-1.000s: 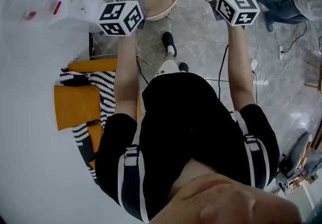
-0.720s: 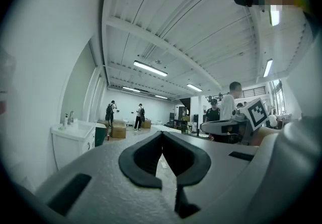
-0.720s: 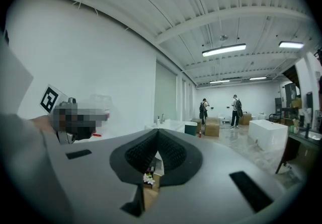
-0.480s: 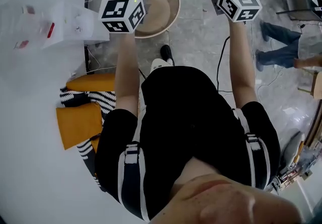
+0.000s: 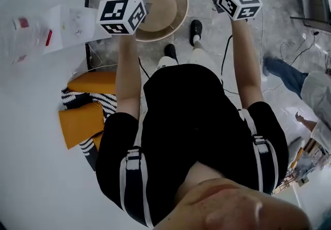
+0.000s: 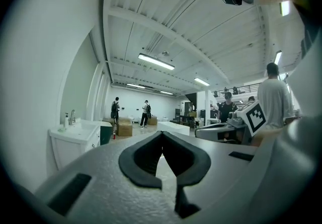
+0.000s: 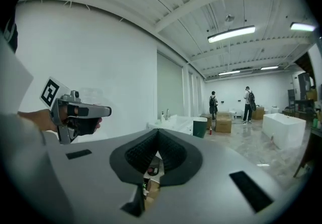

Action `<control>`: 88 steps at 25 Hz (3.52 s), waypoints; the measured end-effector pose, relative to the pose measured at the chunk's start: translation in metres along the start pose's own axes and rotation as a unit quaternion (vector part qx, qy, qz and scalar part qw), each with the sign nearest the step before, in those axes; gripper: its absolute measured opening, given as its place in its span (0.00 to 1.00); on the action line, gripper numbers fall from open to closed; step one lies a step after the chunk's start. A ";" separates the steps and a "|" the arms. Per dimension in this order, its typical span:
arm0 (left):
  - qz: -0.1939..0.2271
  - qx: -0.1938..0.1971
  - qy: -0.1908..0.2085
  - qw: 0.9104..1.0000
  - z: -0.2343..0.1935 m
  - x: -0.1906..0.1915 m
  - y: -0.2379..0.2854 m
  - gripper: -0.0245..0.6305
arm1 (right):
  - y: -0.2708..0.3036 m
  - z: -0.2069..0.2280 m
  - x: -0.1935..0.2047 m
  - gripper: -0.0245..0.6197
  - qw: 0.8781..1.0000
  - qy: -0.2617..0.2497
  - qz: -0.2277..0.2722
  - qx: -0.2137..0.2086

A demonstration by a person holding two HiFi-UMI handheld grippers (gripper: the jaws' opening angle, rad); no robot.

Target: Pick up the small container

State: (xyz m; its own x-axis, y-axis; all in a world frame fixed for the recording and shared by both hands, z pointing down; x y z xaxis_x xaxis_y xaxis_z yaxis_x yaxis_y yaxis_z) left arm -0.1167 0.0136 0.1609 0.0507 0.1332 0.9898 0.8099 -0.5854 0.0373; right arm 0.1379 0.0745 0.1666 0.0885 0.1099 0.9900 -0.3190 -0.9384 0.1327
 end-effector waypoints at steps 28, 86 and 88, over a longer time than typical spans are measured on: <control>-0.026 -0.172 -0.085 0.981 -0.084 0.178 0.146 0.07 | 0.236 0.081 0.322 0.10 0.950 0.017 -0.172 -0.258; -0.100 -0.201 -0.130 0.966 -0.118 0.339 0.131 0.07 | 0.298 0.038 0.530 0.26 0.917 -0.085 -0.266 -0.284; -0.096 -0.200 -0.128 0.967 -0.117 0.323 0.128 0.07 | 0.294 0.037 0.506 0.26 0.919 -0.074 -0.268 -0.281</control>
State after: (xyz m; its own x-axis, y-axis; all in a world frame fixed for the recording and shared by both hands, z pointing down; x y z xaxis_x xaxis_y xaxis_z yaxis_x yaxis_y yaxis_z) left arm -0.0656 -0.1119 0.5016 0.1064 0.4329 0.8951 0.5308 -0.7860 0.3170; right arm 0.1237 -0.1575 0.7050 0.4891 0.4218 0.7635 -0.6255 -0.4404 0.6440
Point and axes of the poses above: the fingertips, and each gripper's own axes: y forward along the fingers, z to its right, x out of its underside, the point moved 10 cm from there along -y, backward along the fingers, and after that the axes turned 3 degrees about -y, right-handed, at the moved point
